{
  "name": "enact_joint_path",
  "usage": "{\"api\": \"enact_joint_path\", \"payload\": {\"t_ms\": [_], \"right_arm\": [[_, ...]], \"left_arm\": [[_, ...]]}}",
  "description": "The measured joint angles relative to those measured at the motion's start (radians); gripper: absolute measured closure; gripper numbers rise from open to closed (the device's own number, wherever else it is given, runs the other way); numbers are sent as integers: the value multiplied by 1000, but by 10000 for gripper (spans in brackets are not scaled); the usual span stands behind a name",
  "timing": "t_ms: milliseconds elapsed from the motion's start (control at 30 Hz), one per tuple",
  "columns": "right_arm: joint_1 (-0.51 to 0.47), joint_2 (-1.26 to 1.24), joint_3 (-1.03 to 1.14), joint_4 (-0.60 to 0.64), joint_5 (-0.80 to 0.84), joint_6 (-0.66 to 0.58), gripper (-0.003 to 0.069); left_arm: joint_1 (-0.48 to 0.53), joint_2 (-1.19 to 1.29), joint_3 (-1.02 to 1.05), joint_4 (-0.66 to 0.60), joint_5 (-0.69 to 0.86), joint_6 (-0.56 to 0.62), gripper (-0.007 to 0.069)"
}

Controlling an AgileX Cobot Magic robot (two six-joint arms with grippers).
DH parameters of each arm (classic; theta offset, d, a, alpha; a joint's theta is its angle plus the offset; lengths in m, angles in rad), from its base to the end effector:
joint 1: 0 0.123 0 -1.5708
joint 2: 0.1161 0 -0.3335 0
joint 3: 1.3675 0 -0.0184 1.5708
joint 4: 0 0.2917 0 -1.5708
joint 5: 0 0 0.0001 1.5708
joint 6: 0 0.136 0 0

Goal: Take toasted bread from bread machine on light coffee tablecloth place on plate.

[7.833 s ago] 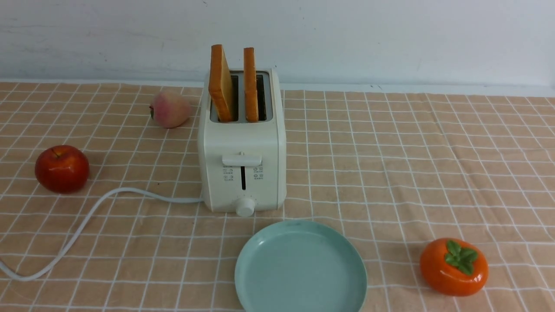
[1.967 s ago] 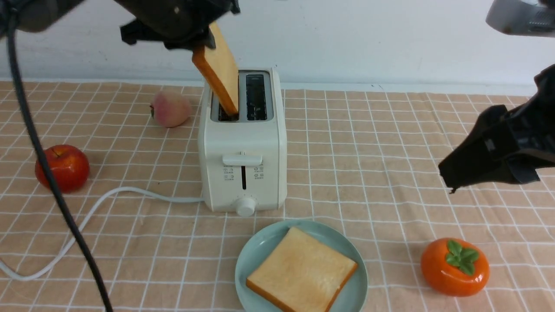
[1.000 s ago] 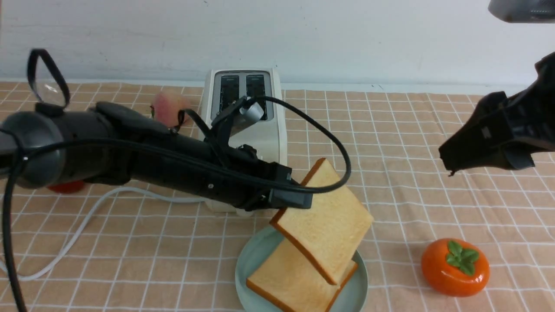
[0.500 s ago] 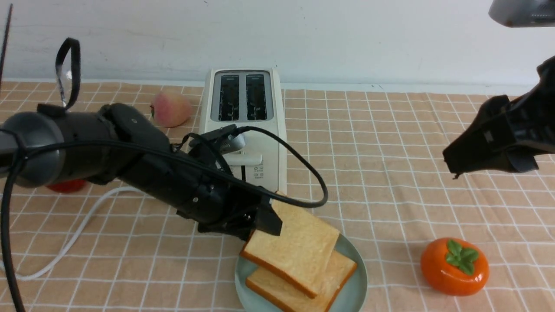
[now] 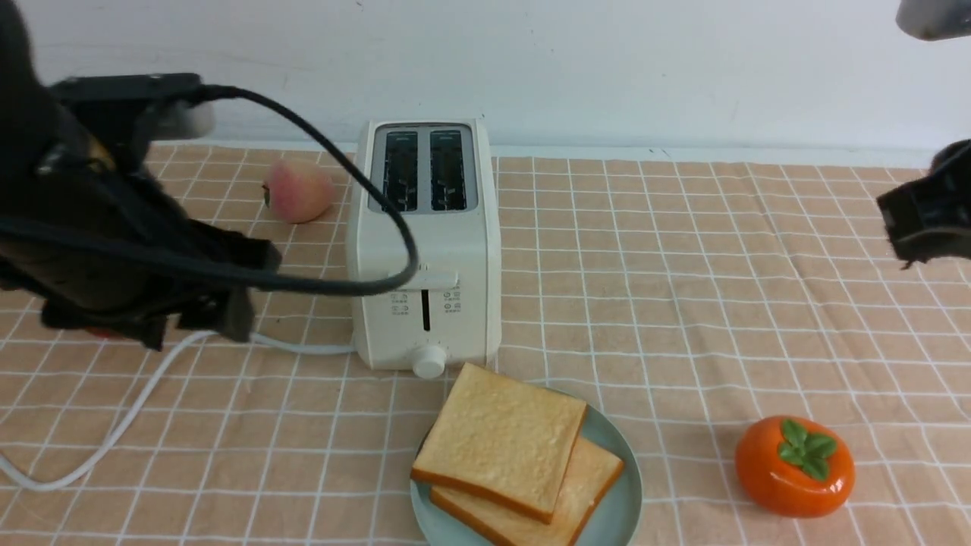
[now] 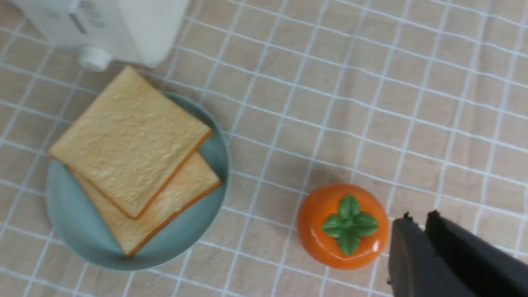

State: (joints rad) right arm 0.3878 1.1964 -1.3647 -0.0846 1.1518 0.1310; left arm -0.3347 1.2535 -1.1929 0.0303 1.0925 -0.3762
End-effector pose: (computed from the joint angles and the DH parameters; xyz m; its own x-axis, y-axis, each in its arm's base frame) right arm 0.2605 0.0951 0.4311 -0.7509 -0.2030 -0.6284 -0.2612 0.9653 0.0003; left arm 0.2753 -0.0919 0.3569 -0.8849 -0.0673 -0.4608 0.0026 0.9888 -0.1495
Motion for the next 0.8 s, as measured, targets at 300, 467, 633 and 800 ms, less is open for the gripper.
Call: {"api": "enact_joint_path", "payload": {"t_ms": [300, 467, 633, 800], "right_arm": [[-1, -377, 491, -68, -349, 126, 678], [-1, -662, 899, -83, -666, 131, 677], [-1, -849, 1145, -94, -860, 165, 675], [-1, -952, 1255, -103, -900, 175, 669]], "left_arm": [[0, -446, 293, 8, -9, -96, 638], [0, -701, 517, -4, -147, -146, 638], [0, -833, 634, -23, -258, -154, 638], [0, -874, 666, -30, -294, -155, 638]]}}
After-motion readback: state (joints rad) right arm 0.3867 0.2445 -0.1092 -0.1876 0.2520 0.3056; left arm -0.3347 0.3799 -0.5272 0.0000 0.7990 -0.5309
